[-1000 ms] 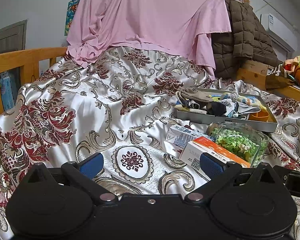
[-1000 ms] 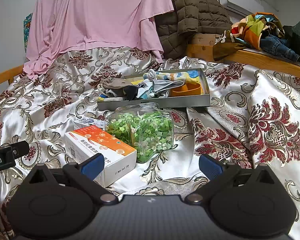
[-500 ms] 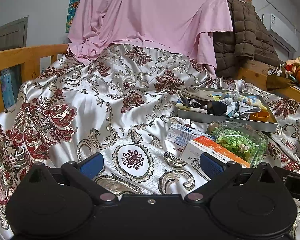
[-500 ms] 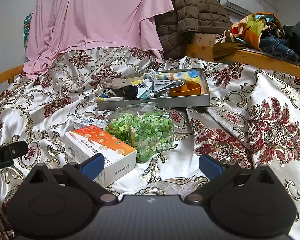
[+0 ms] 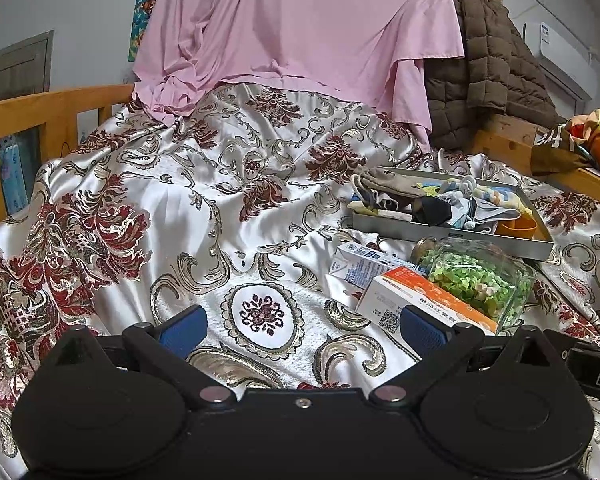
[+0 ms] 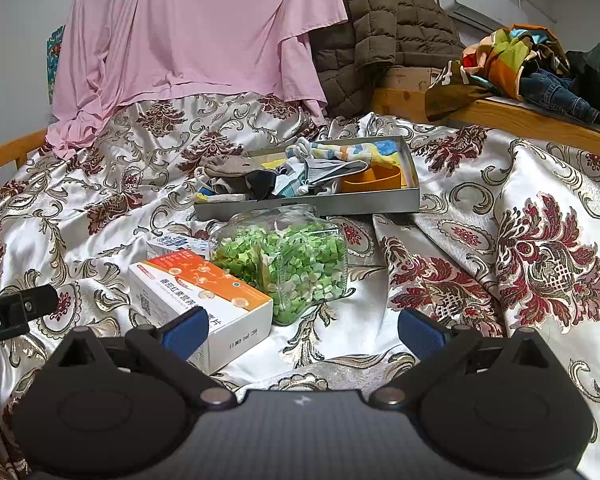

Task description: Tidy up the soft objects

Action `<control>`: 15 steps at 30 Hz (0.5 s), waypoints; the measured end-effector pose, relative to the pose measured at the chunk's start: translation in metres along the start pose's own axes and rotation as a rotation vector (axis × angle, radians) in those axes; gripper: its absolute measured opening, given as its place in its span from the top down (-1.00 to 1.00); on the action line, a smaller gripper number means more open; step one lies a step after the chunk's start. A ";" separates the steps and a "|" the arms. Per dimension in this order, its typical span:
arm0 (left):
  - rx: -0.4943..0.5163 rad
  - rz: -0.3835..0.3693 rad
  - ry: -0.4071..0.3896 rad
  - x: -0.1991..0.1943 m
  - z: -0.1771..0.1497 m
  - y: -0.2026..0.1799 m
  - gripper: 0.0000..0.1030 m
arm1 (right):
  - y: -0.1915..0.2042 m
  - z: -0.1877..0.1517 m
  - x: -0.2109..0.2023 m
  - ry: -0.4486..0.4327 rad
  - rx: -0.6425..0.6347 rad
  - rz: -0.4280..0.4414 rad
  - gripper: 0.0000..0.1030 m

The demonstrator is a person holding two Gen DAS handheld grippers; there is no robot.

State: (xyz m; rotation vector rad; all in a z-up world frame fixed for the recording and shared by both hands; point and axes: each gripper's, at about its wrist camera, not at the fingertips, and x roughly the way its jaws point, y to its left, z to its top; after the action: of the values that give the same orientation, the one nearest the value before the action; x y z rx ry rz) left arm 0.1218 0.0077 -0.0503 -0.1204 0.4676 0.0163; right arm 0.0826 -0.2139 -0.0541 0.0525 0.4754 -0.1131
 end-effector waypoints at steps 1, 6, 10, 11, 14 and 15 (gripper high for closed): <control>0.001 0.003 0.002 0.000 0.000 0.000 -0.98 | 0.000 0.000 0.000 0.000 0.000 0.000 -0.99; 0.005 0.008 0.005 0.001 0.000 0.000 -0.98 | 0.000 0.000 0.000 0.000 -0.001 0.000 -0.99; 0.004 0.009 0.006 0.001 0.000 0.000 -0.98 | 0.000 0.000 0.000 0.000 0.000 0.000 -0.99; 0.004 0.009 0.007 0.001 0.000 0.001 -0.98 | 0.000 0.000 0.000 0.000 0.000 0.000 -0.99; 0.004 0.012 0.006 0.001 -0.001 0.001 -0.98 | 0.000 0.000 0.000 0.001 0.001 -0.001 -0.99; 0.005 0.012 0.007 0.001 -0.001 0.001 -0.98 | 0.000 -0.001 0.000 0.001 0.001 -0.001 -0.99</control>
State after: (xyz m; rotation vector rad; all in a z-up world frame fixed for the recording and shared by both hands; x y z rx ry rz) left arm 0.1223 0.0088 -0.0519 -0.1131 0.4753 0.0264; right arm 0.0825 -0.2141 -0.0553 0.0535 0.4763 -0.1145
